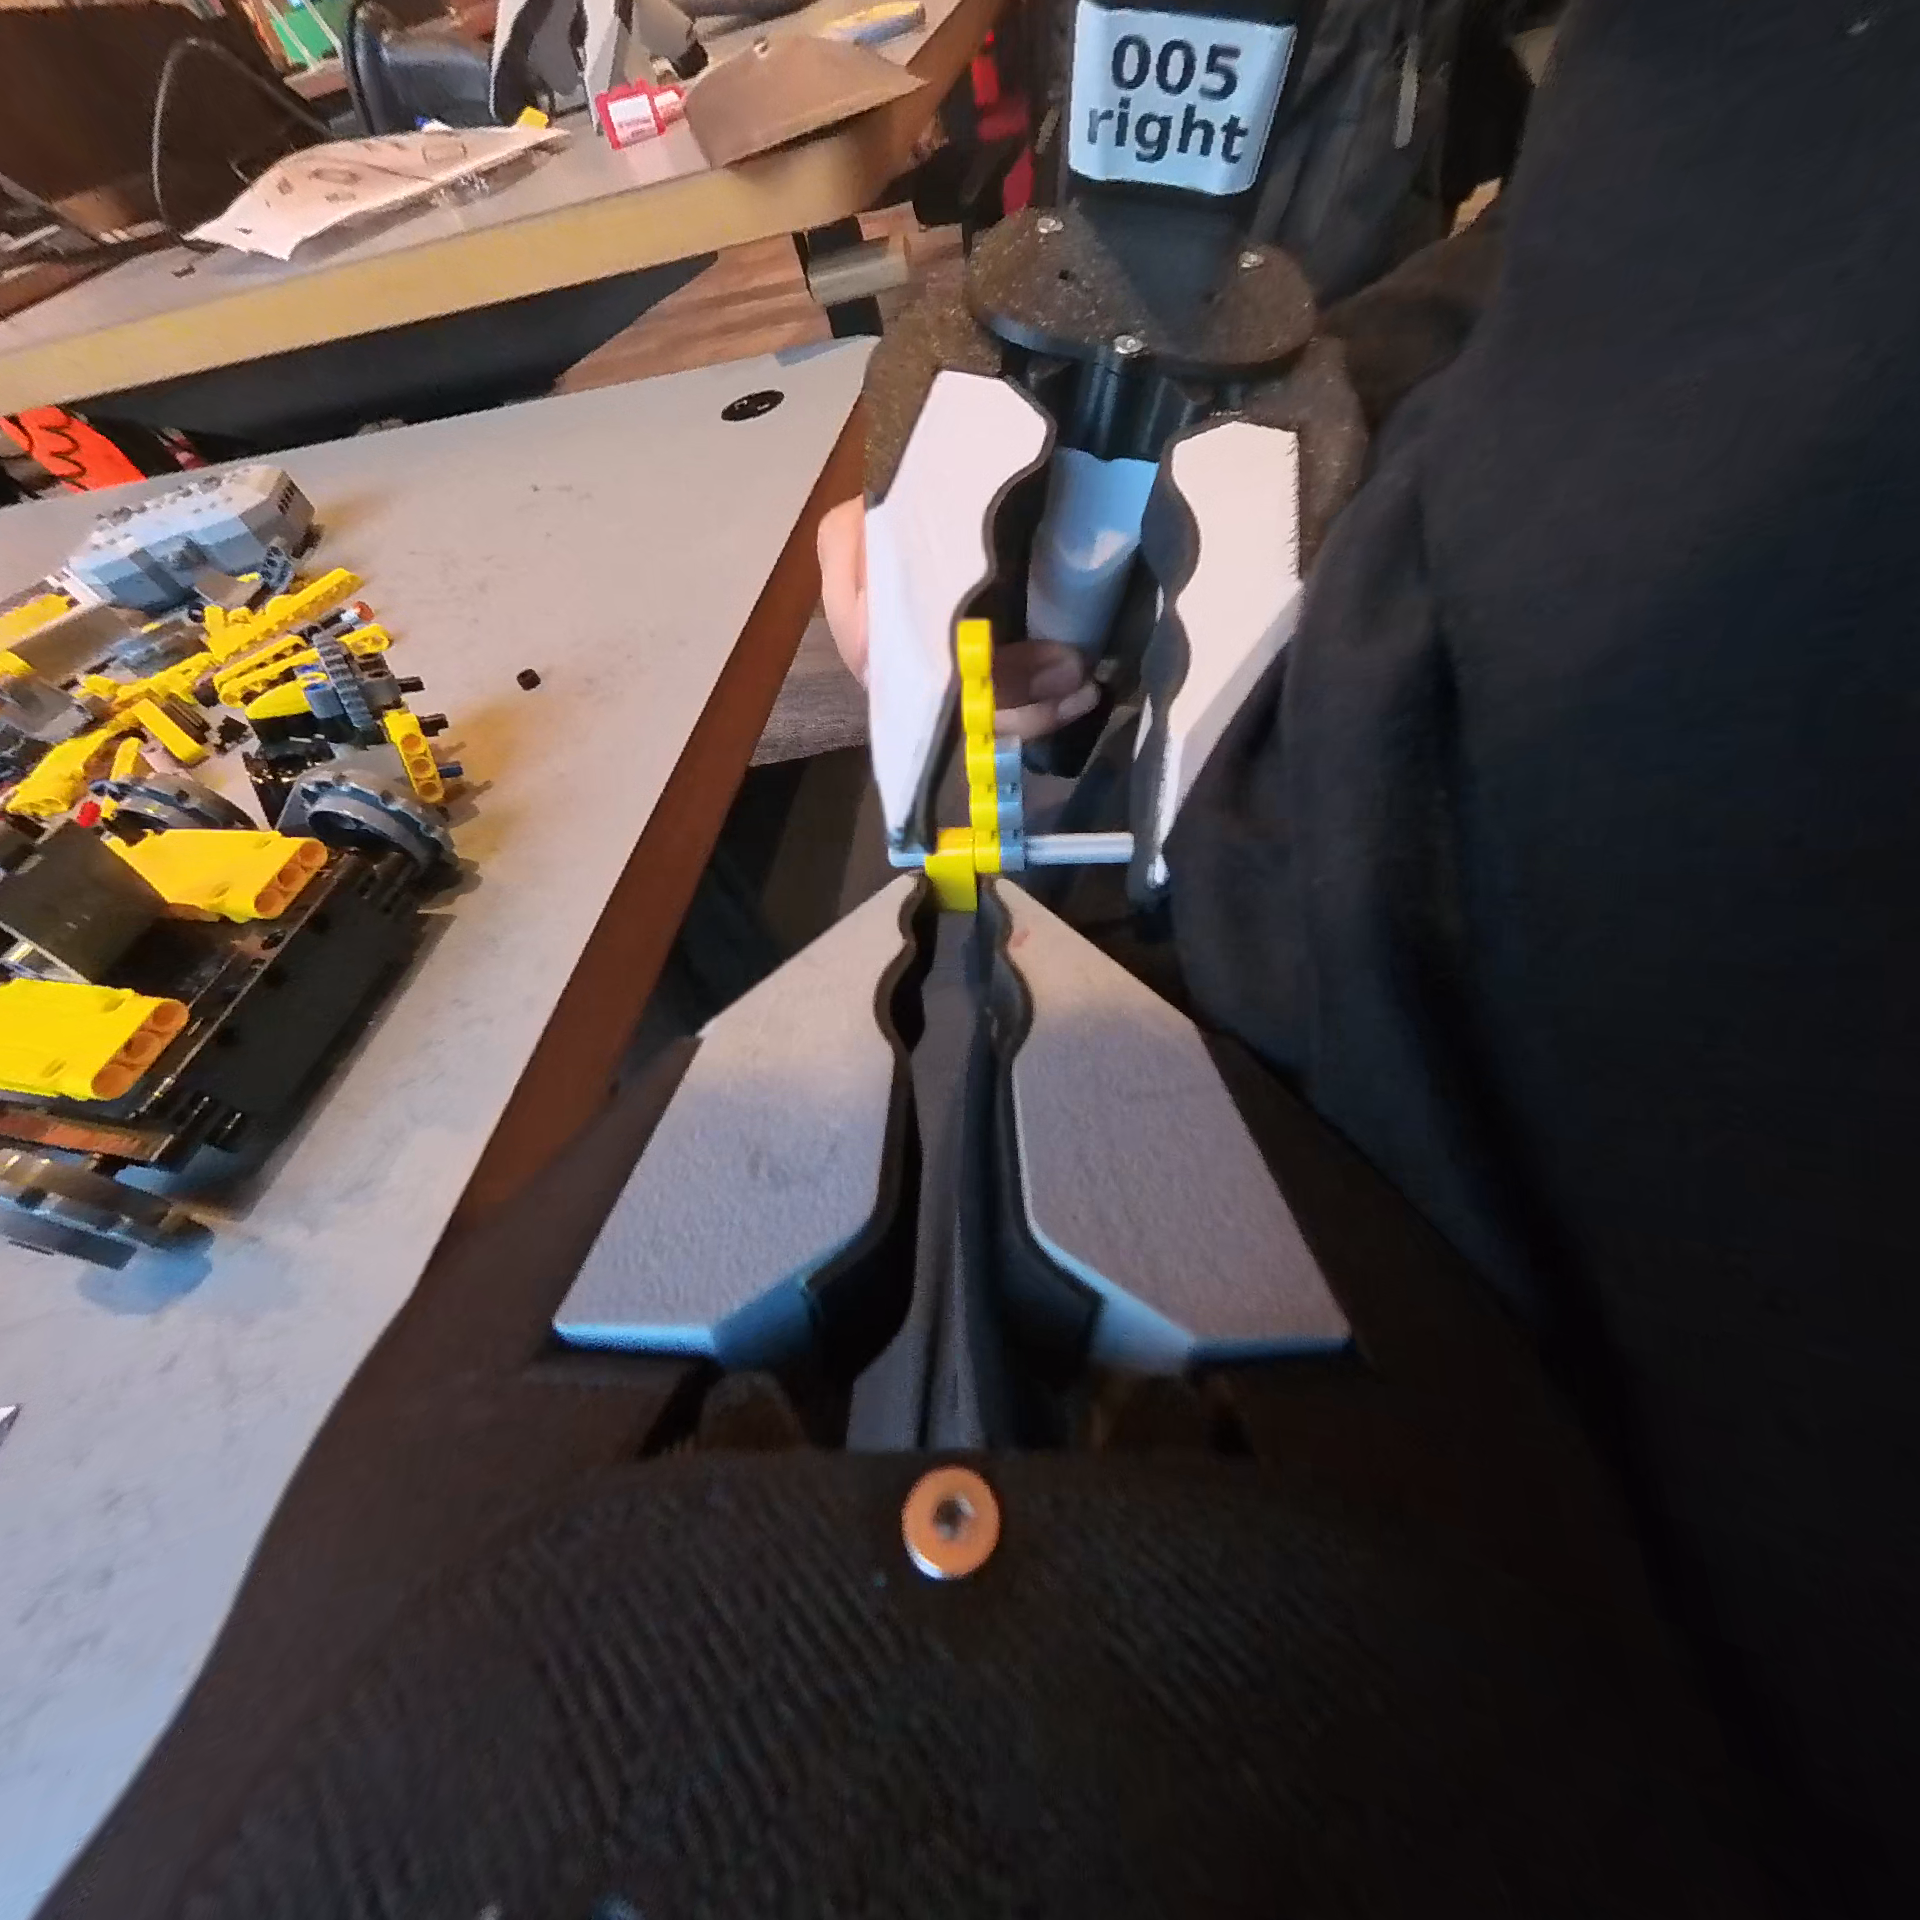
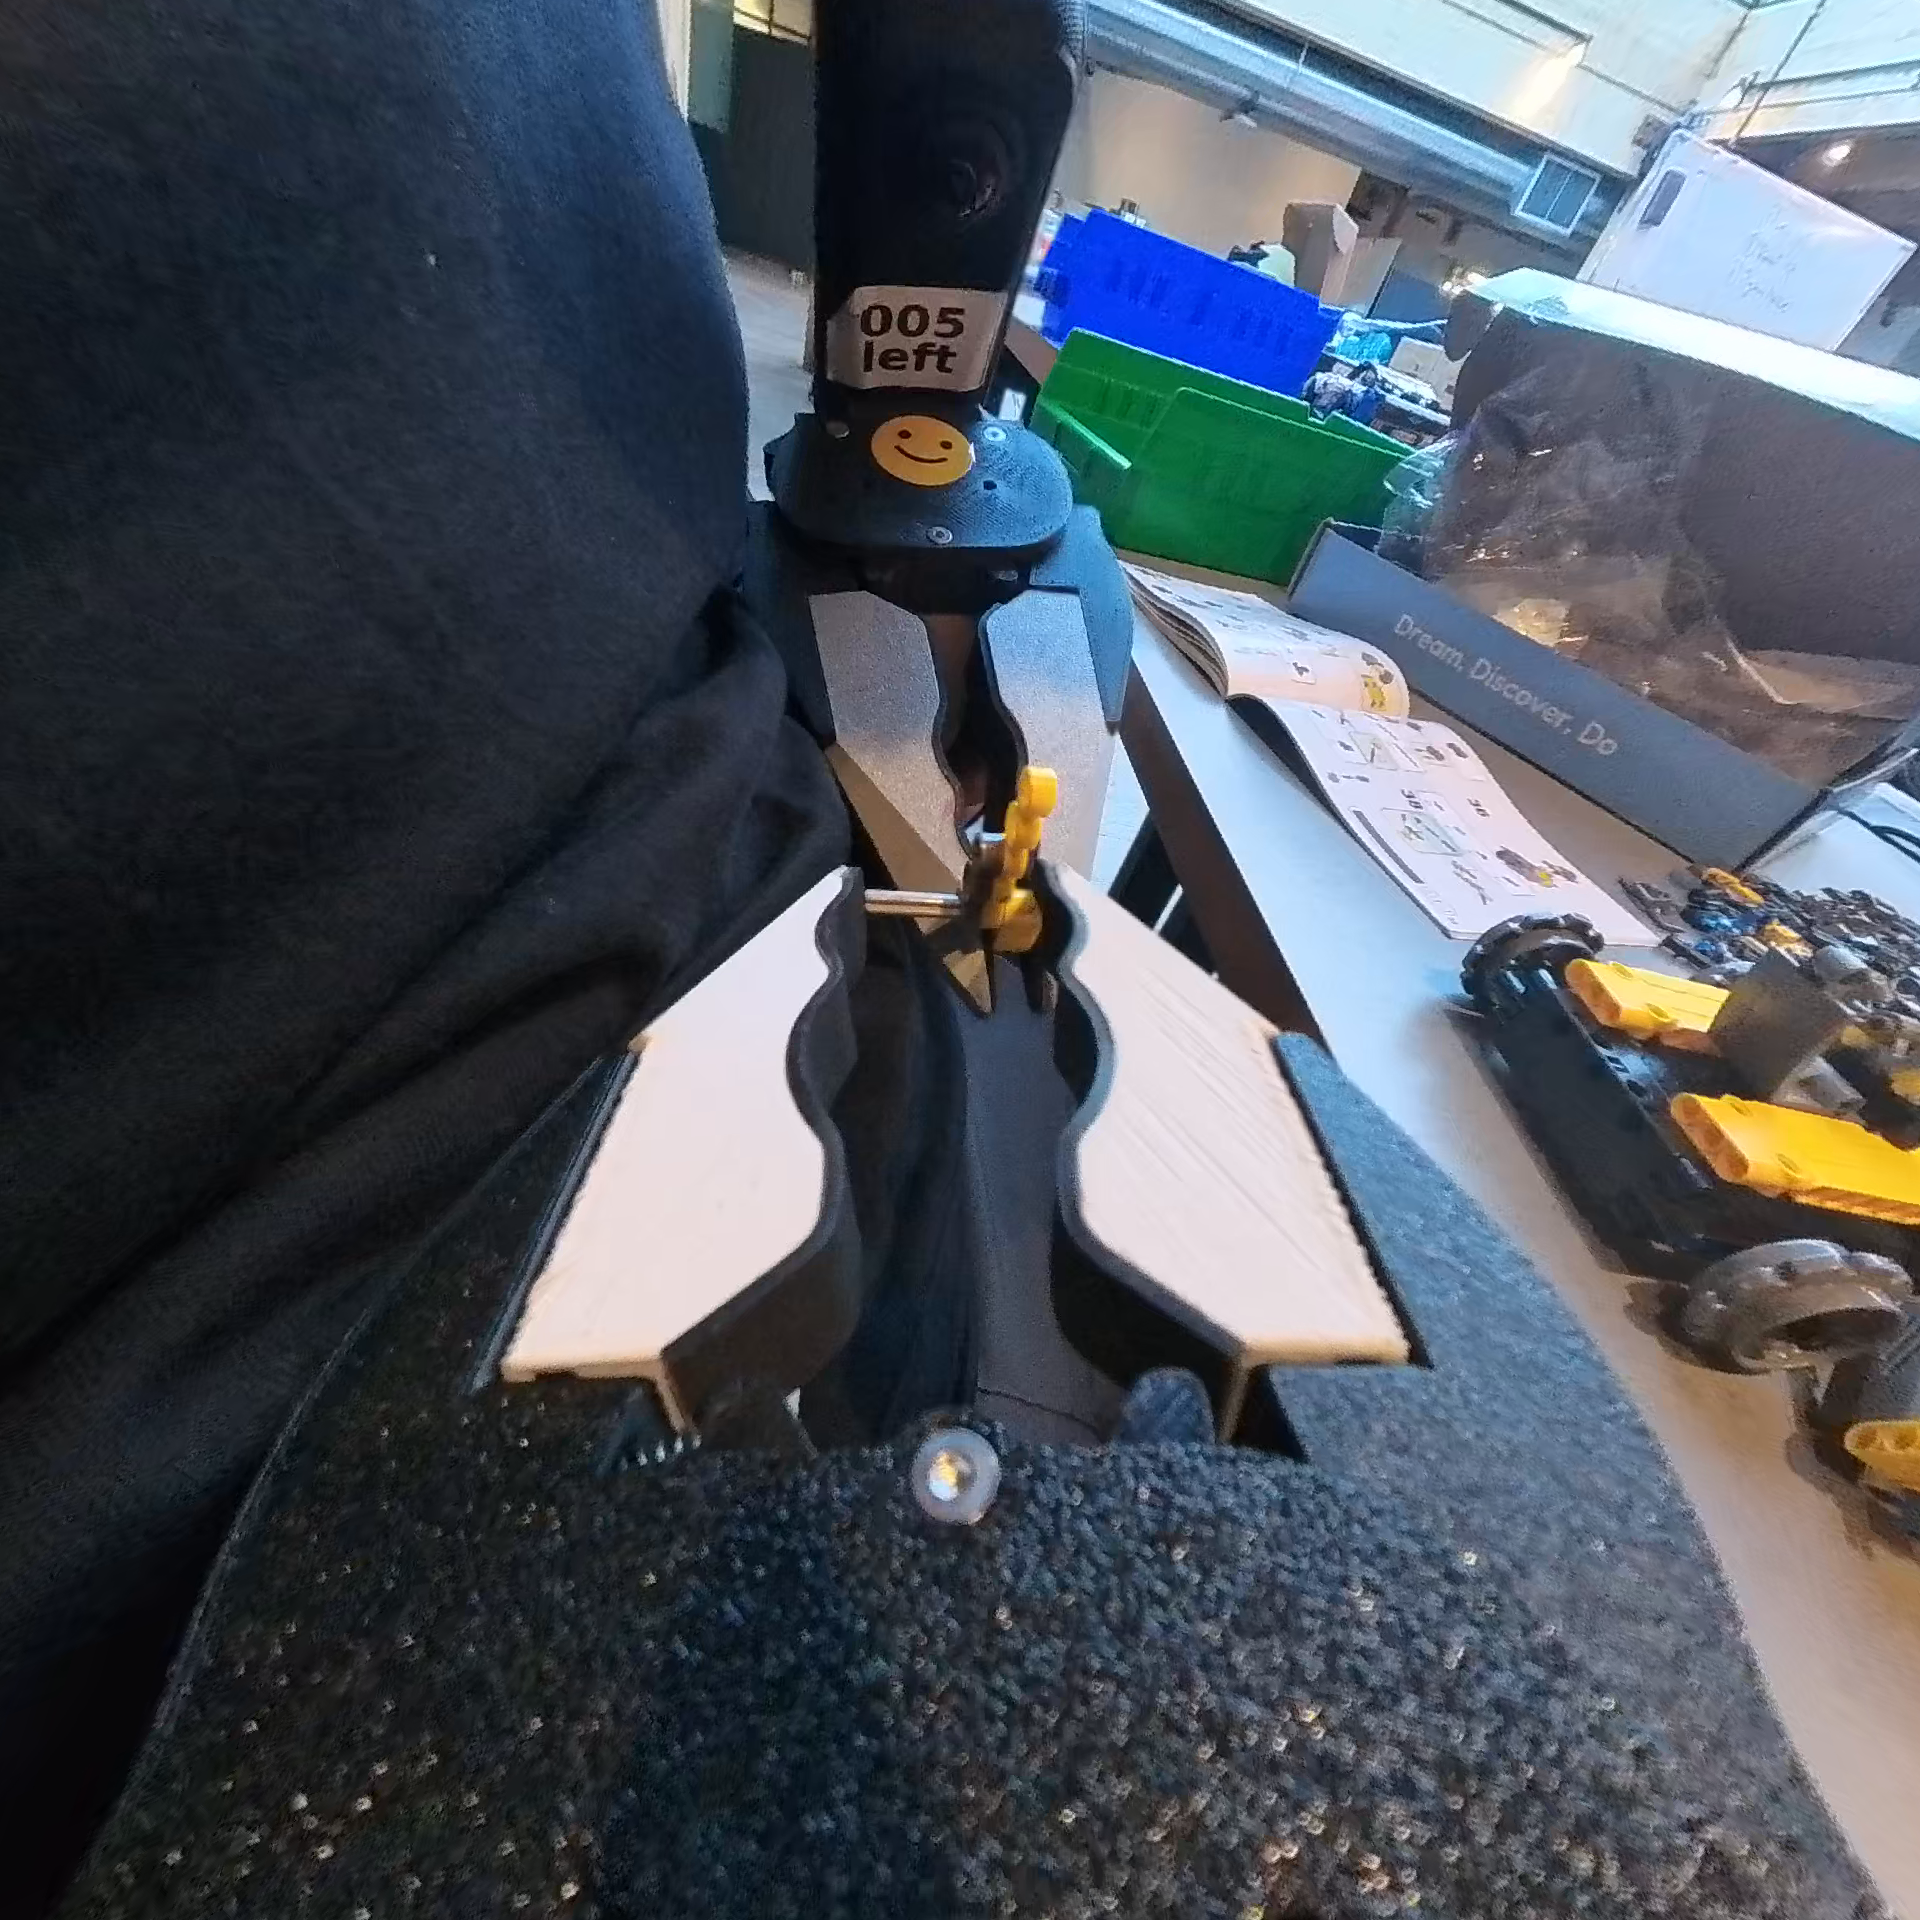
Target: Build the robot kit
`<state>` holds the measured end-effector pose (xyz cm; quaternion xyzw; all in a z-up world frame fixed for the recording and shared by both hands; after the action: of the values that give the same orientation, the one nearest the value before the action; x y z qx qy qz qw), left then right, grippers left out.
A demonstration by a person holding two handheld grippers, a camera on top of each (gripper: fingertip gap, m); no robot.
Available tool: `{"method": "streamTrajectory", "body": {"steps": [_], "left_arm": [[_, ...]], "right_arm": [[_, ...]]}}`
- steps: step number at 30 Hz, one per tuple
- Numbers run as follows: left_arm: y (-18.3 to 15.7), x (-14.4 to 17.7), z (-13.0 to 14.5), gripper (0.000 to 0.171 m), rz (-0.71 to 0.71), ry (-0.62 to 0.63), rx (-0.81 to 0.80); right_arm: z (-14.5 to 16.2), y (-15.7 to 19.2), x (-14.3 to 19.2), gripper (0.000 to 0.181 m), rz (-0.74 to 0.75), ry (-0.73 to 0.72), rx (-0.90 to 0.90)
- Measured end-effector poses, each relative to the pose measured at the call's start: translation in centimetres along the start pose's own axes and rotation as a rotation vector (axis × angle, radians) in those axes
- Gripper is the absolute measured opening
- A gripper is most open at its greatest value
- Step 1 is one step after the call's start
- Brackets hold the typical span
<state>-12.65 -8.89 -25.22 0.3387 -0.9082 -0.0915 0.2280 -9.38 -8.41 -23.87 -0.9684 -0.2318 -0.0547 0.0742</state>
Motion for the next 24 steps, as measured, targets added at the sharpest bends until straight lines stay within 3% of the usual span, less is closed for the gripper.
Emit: {"method": "streamTrajectory", "body": {"steps": [15, 24], "left_arm": [[0.02, 0.11, -0.24, 0.005, 0.014, -0.027, 0.012], [-0.02, 0.17, -0.41, 0.005, 0.006, -0.024, -0.002]], "right_arm": [[-0.44, -0.47, 0.15, 0.046, 0.031, -0.019, 0.018], [-0.35, 0.08, 0.13, 0.034, -0.002, -0.044, 0.027]]}}
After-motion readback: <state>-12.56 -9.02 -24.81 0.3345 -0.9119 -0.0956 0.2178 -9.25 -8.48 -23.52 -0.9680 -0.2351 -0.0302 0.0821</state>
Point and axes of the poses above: each gripper's, where its closed fingertips meet, x back along the fingers, z out of its underside, y = z × x across the jaws, the point moved 3 cm from there along x, back along the fingers, and after that the axes turned 8 degrees about -x, right-handed, at the moved point
